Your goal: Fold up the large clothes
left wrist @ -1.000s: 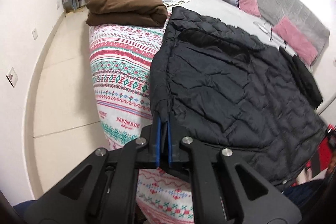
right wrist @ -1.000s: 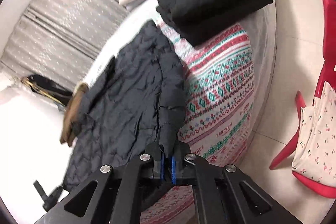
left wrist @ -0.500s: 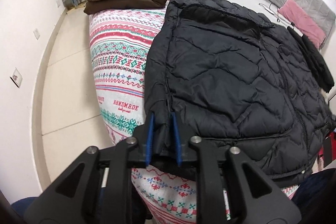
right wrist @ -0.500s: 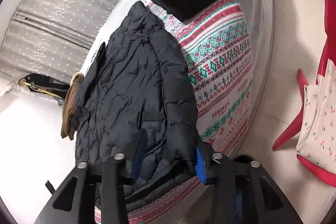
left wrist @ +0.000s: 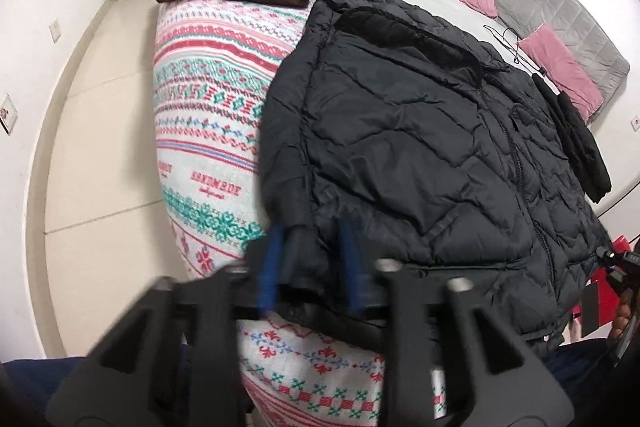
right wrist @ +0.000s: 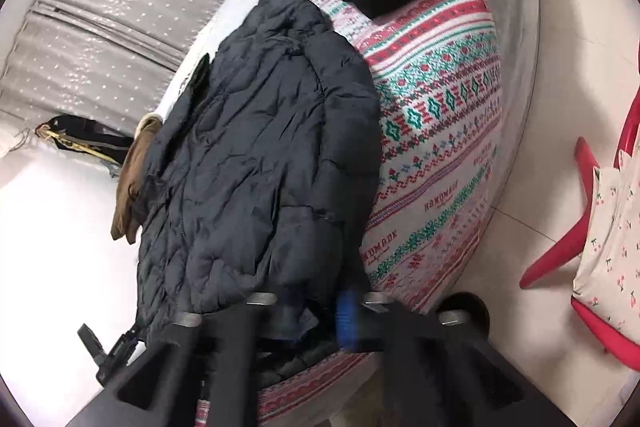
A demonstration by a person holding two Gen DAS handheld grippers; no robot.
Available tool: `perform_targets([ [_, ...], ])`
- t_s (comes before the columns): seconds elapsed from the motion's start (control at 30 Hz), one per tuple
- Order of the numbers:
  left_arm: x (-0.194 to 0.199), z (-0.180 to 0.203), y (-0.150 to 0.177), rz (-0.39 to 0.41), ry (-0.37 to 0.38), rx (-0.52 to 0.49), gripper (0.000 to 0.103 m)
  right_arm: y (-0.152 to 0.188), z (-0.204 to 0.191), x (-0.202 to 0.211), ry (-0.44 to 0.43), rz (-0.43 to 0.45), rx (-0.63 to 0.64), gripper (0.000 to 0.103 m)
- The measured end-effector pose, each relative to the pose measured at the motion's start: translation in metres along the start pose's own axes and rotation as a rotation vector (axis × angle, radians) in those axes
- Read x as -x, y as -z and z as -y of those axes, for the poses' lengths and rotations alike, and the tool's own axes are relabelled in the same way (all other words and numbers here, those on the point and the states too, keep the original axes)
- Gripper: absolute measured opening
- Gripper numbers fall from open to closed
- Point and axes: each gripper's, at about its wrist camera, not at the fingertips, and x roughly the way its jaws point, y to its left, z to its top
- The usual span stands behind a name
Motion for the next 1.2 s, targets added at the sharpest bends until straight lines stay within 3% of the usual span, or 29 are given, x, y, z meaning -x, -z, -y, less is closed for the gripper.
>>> perform_targets([
  [0.13,0.01,-0.009,-0.006,0.023,0.035,0.034,0.01,0.0,-0.002,0.015,-0.023,0.071,0.009,0.005],
  [0.53,0.064,-0.023,-0.003,0.099,0.164,0.1,0.007,0.021,-0.006,0.071,-0.223,0.278,-0.003,0.003],
  [0.7,0.106,-0.033,0.0,0.143,0.229,0.142,0.007,0.034,-0.009,0.086,-0.311,0.304,-0.024,0.003],
  [0.87,0.147,-0.032,-0.001,0.217,0.214,0.122,0.006,0.049,-0.009,0.11,-0.409,0.337,-0.054,0.003],
  [1.03,0.163,-0.029,0.002,0.241,0.213,0.11,0.006,0.059,-0.015,0.13,-0.434,0.368,-0.046,0.003],
  [1.2,0.176,-0.036,0.0,0.244,0.262,0.148,0.006,0.065,-0.02,0.142,-0.48,0.381,-0.047,0.003],
])
